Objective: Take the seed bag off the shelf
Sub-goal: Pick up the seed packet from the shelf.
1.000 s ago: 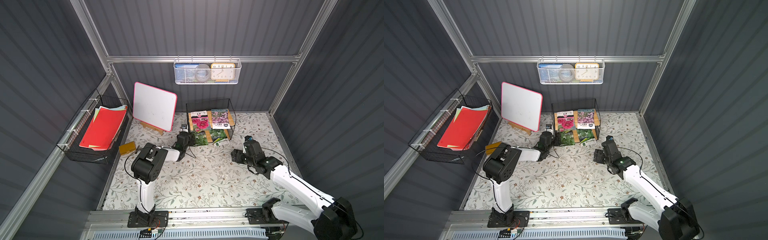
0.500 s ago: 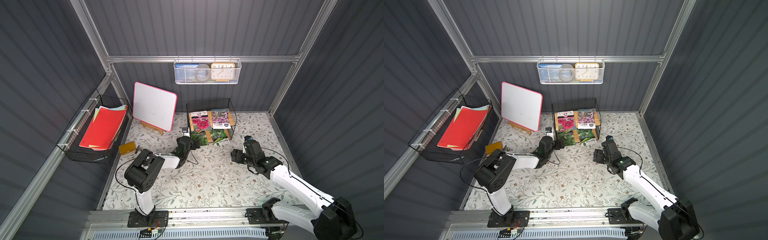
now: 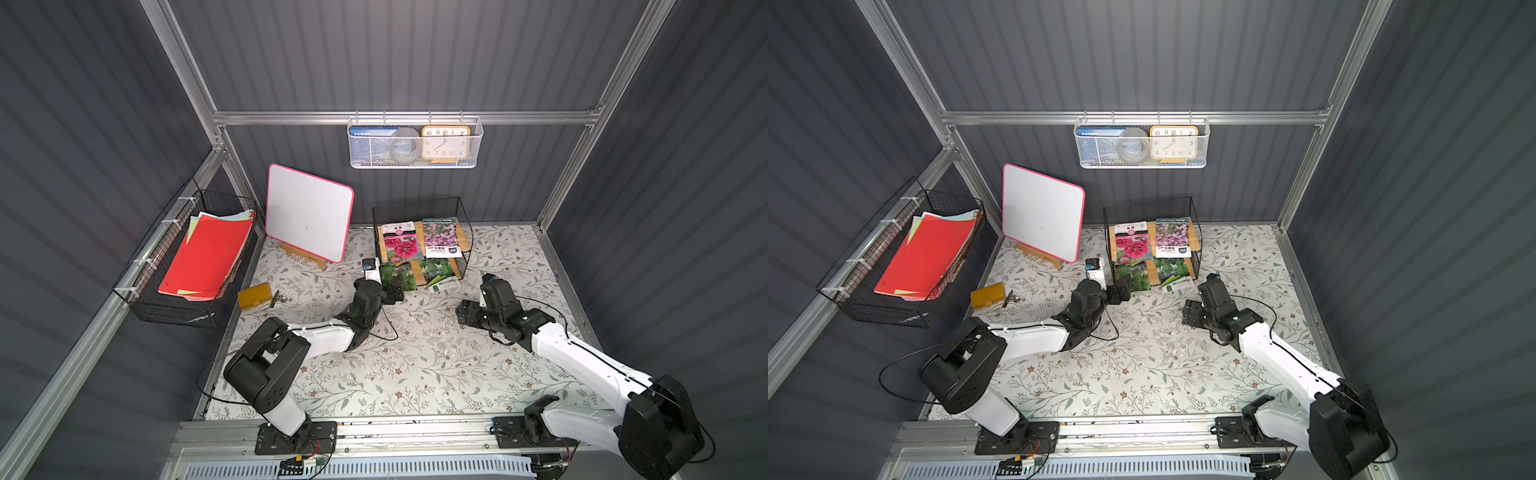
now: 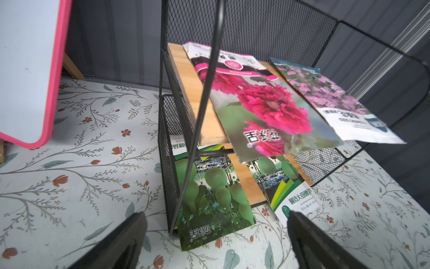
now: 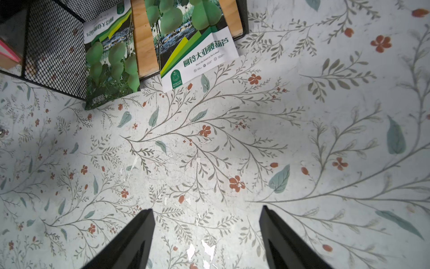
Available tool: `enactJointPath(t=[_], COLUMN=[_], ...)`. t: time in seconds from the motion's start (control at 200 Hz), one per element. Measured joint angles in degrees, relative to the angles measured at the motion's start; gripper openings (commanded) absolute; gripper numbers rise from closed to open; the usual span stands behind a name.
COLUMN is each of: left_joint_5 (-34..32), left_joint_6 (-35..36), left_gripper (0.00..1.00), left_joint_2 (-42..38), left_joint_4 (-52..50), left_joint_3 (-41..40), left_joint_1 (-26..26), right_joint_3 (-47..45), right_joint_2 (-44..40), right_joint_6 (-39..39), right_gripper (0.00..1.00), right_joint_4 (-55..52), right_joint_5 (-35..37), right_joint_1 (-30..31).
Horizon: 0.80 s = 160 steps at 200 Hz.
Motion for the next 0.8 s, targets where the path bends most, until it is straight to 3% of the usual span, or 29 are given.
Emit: enactJointPath(t=[0.205, 0.39, 0.595, 0.8], left_joint_5=[-0.15, 1.18, 2.03, 0.13], left_joint_6=[-2.38, -2.64, -2.80, -4.39], left_gripper=[1.00, 1.00, 1.00, 1.00], left_joint_2=[-10.10, -13.73, -13.73, -10.71], left_joint_4=[-2.89, -7.32, -12.90, -17.99], left_joint_3=[-2.34, -0.85, 3.30, 12.87], left_joint_1=[-0.02, -0.02, -0.07, -0.07], right_joint_3=[-0.70, -0.35, 3.82, 9.99], right_joint_2=[0.07, 3.13, 6.49, 7.65], right_joint_6=[14.05, 24.28, 28.52, 28.70], right_gripper=[0.75, 0.73, 0.72, 0.72], right_joint_4=[6.38, 12.02, 13.09, 14.53], right_joint_5=[2.38, 5.53, 9.88, 15.39], right_joint_1=[5.07, 8.41, 8.79, 8.79])
